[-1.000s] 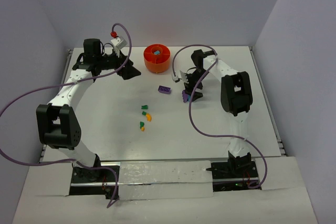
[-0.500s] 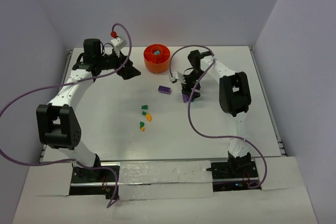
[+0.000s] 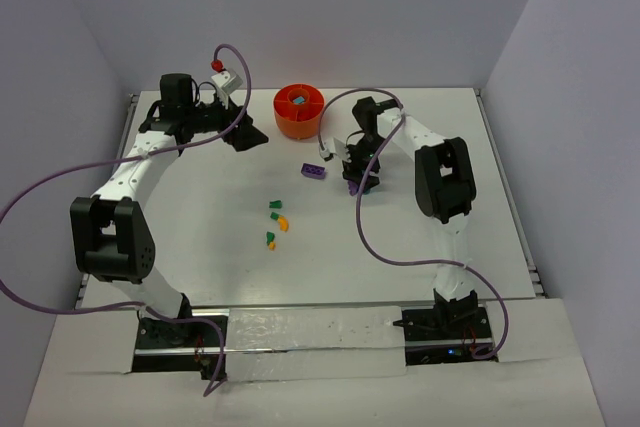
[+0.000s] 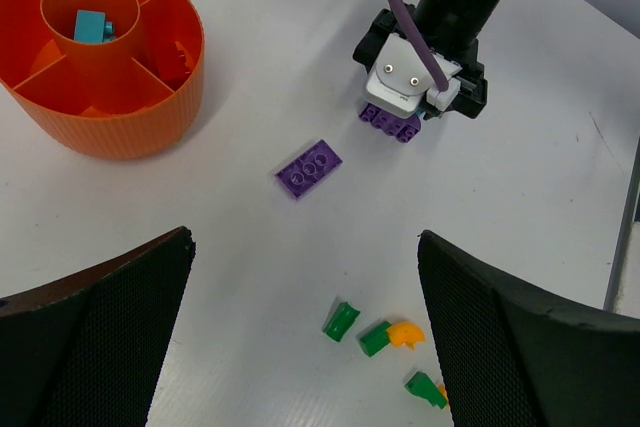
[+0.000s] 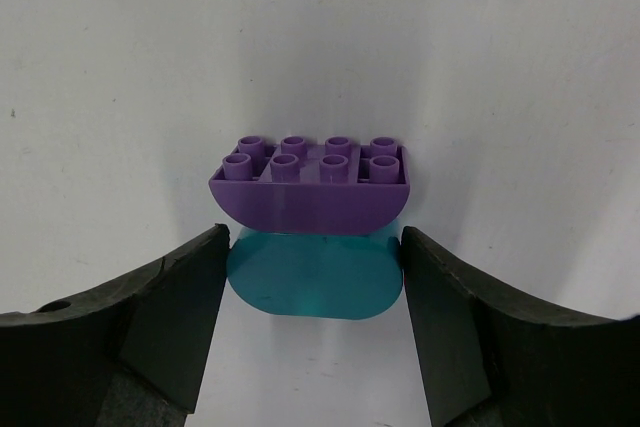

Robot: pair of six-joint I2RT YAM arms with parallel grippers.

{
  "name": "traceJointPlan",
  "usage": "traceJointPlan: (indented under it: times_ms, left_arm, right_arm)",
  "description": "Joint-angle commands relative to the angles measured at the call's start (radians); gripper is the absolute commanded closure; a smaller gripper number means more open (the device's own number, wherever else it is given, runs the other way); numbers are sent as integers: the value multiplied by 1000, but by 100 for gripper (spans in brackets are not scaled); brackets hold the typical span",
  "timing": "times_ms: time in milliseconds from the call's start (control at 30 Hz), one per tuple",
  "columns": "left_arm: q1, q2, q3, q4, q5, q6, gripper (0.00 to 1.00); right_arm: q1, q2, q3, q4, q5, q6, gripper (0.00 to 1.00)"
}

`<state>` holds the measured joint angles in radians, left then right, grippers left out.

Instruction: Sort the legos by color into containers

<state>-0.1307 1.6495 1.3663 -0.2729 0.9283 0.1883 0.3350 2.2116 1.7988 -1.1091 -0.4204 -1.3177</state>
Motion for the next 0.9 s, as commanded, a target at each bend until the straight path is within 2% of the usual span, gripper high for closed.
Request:
traceJointPlan:
  times_ms: [0, 167, 300, 467, 533, 567, 633, 667, 700, 733, 767, 867]
  left_arm:
    - [-6, -1, 38, 31, 12, 2, 1]
    - [-6, 0, 33, 35, 13, -5, 1]
    - [-4, 4, 28, 55, 18, -38, 1]
    - [-4, 4, 25, 74, 20, -57, 1]
    - [-4, 3, 22, 73, 17, -56, 1]
    - [-4, 1, 22, 72, 17, -57, 1]
    - [-4, -2, 14, 80, 15, -61, 1]
    - [-4, -5, 6, 92, 14, -73, 1]
    - [-4, -5, 0, 93, 14, -86, 1]
    - [-3, -9, -14, 109, 15, -115, 1]
    - [-3, -12, -25, 120, 21, -136, 1]
    - [-3, -32, -88, 204, 20, -280, 1]
  right_arm:
    - [2, -11, -1, -5, 23, 9, 26]
    - [2, -5, 7, -18, 21, 7, 25]
    - [2, -10, 13, -28, 18, 6, 17]
    - [1, -7, 14, -26, 20, 3, 18]
    - [1, -12, -7, -6, 28, -2, 26]
    - [1, -15, -8, -5, 28, -2, 26]
    - [2, -27, -38, 17, 29, -8, 37]
    - [2, -34, -48, 17, 23, -9, 53]
    - [2, -35, -54, 17, 22, -8, 55]
    - [2, -45, -59, 18, 13, -3, 64]
    - [1, -60, -59, 20, -3, 4, 69]
    - [-2, -99, -54, 24, -58, 38, 78]
